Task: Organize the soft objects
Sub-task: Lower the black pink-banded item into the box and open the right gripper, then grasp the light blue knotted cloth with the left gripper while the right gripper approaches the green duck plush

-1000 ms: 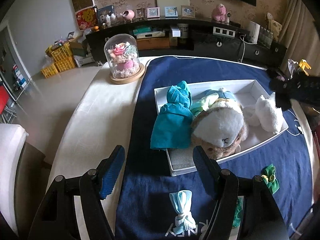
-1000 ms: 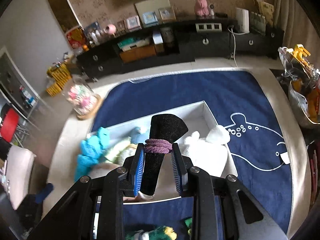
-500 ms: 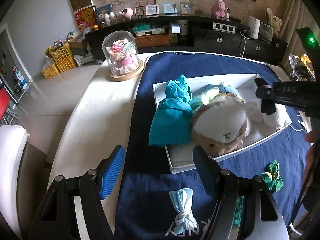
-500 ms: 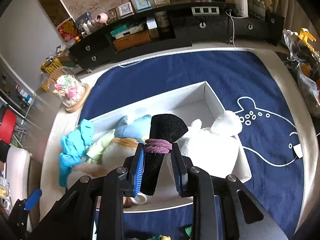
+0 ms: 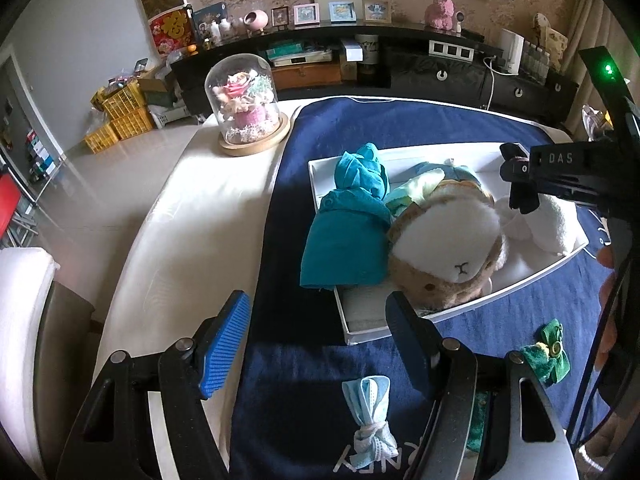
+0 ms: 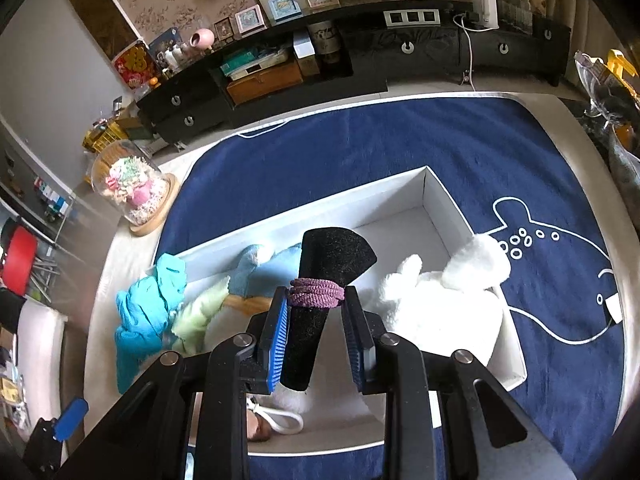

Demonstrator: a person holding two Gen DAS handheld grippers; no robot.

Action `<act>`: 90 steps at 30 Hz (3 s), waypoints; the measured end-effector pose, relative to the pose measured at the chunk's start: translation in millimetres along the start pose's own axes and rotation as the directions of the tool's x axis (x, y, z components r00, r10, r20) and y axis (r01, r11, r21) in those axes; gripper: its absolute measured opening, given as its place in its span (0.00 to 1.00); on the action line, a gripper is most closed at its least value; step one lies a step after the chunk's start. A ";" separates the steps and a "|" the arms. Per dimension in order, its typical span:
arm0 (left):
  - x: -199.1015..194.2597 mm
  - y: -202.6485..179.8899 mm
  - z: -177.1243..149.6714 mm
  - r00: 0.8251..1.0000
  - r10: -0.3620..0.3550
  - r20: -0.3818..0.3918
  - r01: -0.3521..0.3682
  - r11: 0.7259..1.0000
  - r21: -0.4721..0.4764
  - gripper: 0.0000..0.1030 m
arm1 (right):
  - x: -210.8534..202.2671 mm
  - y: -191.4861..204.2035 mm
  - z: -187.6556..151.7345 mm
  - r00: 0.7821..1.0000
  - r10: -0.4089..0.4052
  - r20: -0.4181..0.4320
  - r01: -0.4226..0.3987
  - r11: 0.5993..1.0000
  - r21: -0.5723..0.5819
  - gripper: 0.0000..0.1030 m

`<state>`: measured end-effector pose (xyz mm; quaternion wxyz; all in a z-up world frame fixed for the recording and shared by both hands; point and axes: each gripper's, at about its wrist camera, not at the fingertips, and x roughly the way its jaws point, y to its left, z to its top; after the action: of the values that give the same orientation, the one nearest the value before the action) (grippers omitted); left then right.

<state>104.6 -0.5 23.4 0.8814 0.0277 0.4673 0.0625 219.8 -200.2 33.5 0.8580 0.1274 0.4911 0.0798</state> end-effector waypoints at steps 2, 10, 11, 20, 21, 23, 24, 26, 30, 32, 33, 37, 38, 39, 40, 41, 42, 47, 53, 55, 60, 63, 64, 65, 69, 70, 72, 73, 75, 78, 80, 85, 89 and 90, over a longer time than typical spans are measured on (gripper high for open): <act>0.7 -0.7 -0.1 1.000 0.000 -0.001 0.000 1.000 0.001 0.68 | 0.1 -0.5 1.2 1.000 0.012 0.004 -0.012 1.000 0.010 1.00; 1.2 -0.7 0.0 1.000 0.001 -0.001 -0.001 1.000 0.000 0.68 | -6.5 -0.1 3.2 0.999 0.027 0.017 -0.028 0.999 0.023 1.00; 1.4 -0.4 0.0 1.000 0.001 -0.002 -0.001 1.000 -0.001 0.68 | -9.0 -0.1 3.1 0.999 0.028 0.029 -0.028 0.999 0.025 1.00; 1.3 4.5 0.8 1.000 -0.001 -0.003 0.001 1.000 -0.013 0.68 | -36.2 -1.9 2.5 0.997 0.037 0.069 -0.038 0.999 0.013 1.00; 1.4 6.2 1.4 1.000 -0.008 -0.005 0.008 1.000 -0.019 0.68 | -42.0 -0.9 0.6 0.997 0.031 0.075 -0.032 0.999 0.002 1.00; 1.5 11.0 2.5 1.000 -0.025 -0.011 0.025 0.999 -0.036 0.68 | -52.3 1.1 -6.9 0.997 0.005 0.079 -0.003 1.000 -0.024 1.00; 1.7 13.8 3.2 0.999 -0.035 -0.013 0.034 0.998 -0.045 0.68 | -56.9 2.0 -11.5 0.997 -0.011 0.079 0.014 0.999 -0.039 1.00; -0.3 20.0 4.1 0.999 -0.049 -0.009 0.049 0.997 -0.064 0.68 | -66.1 0.8 -20.5 0.995 -0.052 0.083 0.057 0.997 -0.058 1.00; -5.7 28.8 4.1 0.998 -0.065 0.000 0.065 0.994 -0.085 0.68 | -87.0 -5.4 -38.7 0.988 -0.125 0.094 0.133 0.988 -0.077 1.00; -6.6 29.1 3.2 0.998 -0.066 0.000 0.065 0.995 -0.074 0.68 | -99.0 -11.8 -52.7 0.983 -0.149 0.109 0.157 0.985 -0.069 1.00; -6.2 28.7 2.4 0.998 -0.062 -0.002 0.061 0.996 -0.068 0.68 | -103.1 -14.4 -57.8 0.982 -0.152 0.111 0.160 0.985 -0.063 1.00; -0.7 25.9 -3.9 0.996 -0.074 -0.046 0.071 0.996 -0.048 0.68 | -117.7 -26.3 -84.4 0.985 -0.133 0.114 0.138 0.990 -0.036 1.00; 0.3 25.7 -5.6 0.995 -0.082 -0.057 0.080 0.996 -0.046 0.68 | -118.9 -28.5 -87.5 0.986 -0.132 0.106 0.136 0.990 -0.036 1.00; 0.9 25.7 -7.7 0.993 -0.091 -0.070 0.088 0.995 -0.042 0.68 | -118.5 -28.3 -88.2 0.986 -0.132 0.101 0.136 0.990 -0.042 1.00; 1.8 25.6 -9.7 0.992 -0.095 -0.082 0.092 0.995 -0.033 0.68 | -116.9 -26.8 -86.6 0.987 -0.132 0.096 0.137 0.989 -0.049 1.00; 2.2 25.6 -11.8 0.991 -0.091 -0.095 0.090 0.996 -0.021 0.68 | -115.3 -26.7 -85.9 0.986 -0.136 0.091 0.142 0.988 -0.056 1.00; 1.5 27.0 -14.3 0.991 -0.087 -0.099 0.086 0.996 -0.015 0.68 | -113.0 -26.6 -85.3 0.987 -0.133 0.087 0.138 0.989 -0.058 1.00; 8.2 34.6 -34.2 0.979 -0.129 -0.158 0.123 0.991 -0.043 0.68 | -105.8 -22.9 -86.8 0.994 -0.095 0.055 0.099 0.993 -0.069 1.00; 24.3 15.2 -45.0 0.959 -0.151 -0.240 0.154 0.988 -0.010 0.64 | -107.5 -22.5 -86.7 0.995 -0.084 0.058 0.087 0.994 -0.063 1.00; 28.7 8.8 -47.9 0.953 -0.149 -0.263 0.154 0.988 -0.001 0.60 | -106.8 -21.9 -86.8 0.995 -0.083 0.057 0.087 0.994 -0.063 1.00; 36.2 -3.6 -56.5 0.942 -0.147 -0.303 0.158 0.987 0.013 0.56 | -103.9 -17.7 -88.4 0.995 -0.094 0.043 0.098 0.991 -0.090 1.00; 37.6 -14.4 -58.8 0.940 -0.143 -0.309 0.161 0.986 0.032 0.56 | -102.5 -12.7 -90.6 0.995 -0.097 0.039 0.101 0.990 -0.104 1.00; 38.3 -19.8 -60.4 0.938 -0.150 -0.314 0.172 0.984 0.044 0.56 | -101.6 -10.7 -91.5 0.995 -0.096 0.032 0.099 0.989 -0.111 1.00; 39.1 -23.8 -61.2 0.936 -0.150 -0.317 0.176 0.983 0.055 0.56 | -101.1 -9.6 -92.5 0.995 -0.093 0.028 0.096 0.989 -0.115 1.00; 43.7 -34.5 -63.6 0.938 -0.143 -0.316 0.175 0.982 0.074 0.51 | -97.4 -5.8 -95.2 0.998 -0.069 0.002 0.069 0.991 -0.118 1.00; 43.3 -35.8 -63.4 0.941 -0.139 -0.310 0.172 0.982 0.081 0.48 | -95.8 -4.6 -96.4 0.998 -0.069 -0.007 0.068 0.990 -0.121 1.00; 42.1 -37.8 -63.2 0.942 -0.146 -0.301 0.179 0.980 0.082 0.39 | -92.5 -2.7 -98.4 0.997 -0.075 -0.023 0.072 0.989 -0.130 1.00; 41.8 -38.7 -62.4 0.944 -0.148 -0.297 0.179 0.980 0.081 0.30 | -90.4 -1.8 -99.4 0.996 -0.077 -0.035 0.071 0.988 -0.134 1.00; 41.8 -36.1 -61.0 0.943 -0.150 -0.296 0.177 0.982 0.068 0.23 | -83.8 0.2 -102.1 0.994 -0.074 -0.075 0.063 0.989 -0.137 1.00; 43.3 -28.3 -59.2 0.938 -0.171 -0.300 0.188 0.982 0.026 0.19 | -73.0 -0.8 -106.7 0.989 -0.024 -0.146 0.007 0.994 -0.110 1.00; 42.8 -23.4 -57.6 0.943 -0.157 -0.292 0.171 0.985 0.023 0.19 | -65.0 -2.0 -110.0 0.981 0.017 -0.192 -0.034 0.996 -0.083 1.00; 30.5 -7.8 -48.3 0.963 -0.128 -0.235 0.134 0.991 0.007 0.19 | -46.0 -1.2 -120.5 0.956 -0.012 -0.293 -0.007 0.998 -0.063 1.00; 23.8 8.4 -41.4 0.970 -0.124 -0.211 0.119 0.992 -0.034 0.19 | -36.2 3.3 -129.3 0.929 -0.017 -0.371 -0.013 0.997 -0.077 1.00; 24.0 11.5 -39.6 0.970 -0.123 -0.210 0.117 0.992 -0.043 0.19 | -35.2 4.9 -131.2 0.920 0.001 -0.391 -0.033 0.997 -0.076 1.00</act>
<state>84.2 13.8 -17.3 0.8289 -0.0207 0.5587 0.0188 88.7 -186.3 0.3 0.7466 0.0784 0.6476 0.1306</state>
